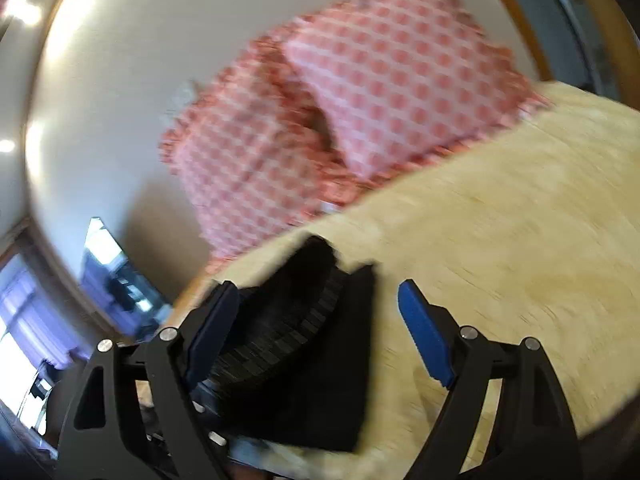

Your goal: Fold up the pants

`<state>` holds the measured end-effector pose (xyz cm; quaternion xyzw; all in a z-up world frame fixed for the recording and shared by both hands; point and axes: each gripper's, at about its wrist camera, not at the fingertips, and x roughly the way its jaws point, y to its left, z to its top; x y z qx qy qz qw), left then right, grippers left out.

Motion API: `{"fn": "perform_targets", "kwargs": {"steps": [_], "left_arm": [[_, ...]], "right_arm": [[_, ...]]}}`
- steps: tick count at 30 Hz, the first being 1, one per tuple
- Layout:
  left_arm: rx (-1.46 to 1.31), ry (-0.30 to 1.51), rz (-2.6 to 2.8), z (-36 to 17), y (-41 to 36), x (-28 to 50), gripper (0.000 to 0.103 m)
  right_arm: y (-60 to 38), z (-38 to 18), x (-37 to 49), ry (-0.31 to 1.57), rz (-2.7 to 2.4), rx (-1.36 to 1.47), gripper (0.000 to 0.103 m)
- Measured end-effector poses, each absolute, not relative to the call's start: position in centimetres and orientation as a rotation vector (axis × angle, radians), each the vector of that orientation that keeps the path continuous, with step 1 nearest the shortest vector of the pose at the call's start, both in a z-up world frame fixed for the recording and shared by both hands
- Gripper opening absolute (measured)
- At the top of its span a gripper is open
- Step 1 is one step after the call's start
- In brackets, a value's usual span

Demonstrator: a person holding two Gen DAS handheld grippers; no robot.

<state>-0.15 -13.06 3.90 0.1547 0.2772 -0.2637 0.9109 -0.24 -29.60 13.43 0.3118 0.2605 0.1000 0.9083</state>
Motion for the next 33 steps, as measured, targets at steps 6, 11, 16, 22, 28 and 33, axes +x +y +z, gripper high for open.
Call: {"fn": "perform_targets", "kwargs": {"steps": [6,11,16,22,28,33], "left_arm": [[0.414,0.452,-0.608,4.3,-14.8,-3.1,0.102],[0.437,0.325,-0.612,5.5,-14.5,-5.2,0.102],[0.335,0.417,-0.526,5.4,-9.7,-3.2,0.102],[0.037,0.525,-0.405,7.4,-0.5,2.2,0.102],[-0.249,0.631,-0.392,9.1,7.3,8.7,0.102],[-0.320,0.820,-0.375,6.8,9.0,14.2,0.102]], "right_arm": [[-24.5,16.6,4.4,0.594,0.517,0.618,0.082],[-22.7,15.9,6.0,0.716,0.616,0.622,0.082],[-22.9,12.4,5.3,0.866,0.580,0.616,0.081],[-27.5,6.0,2.8,0.966,0.428,0.814,0.043],[-29.9,11.0,3.6,0.890,0.240,0.602,0.086],[-30.3,8.1,6.1,1.017,0.173,0.574,0.077]]}}
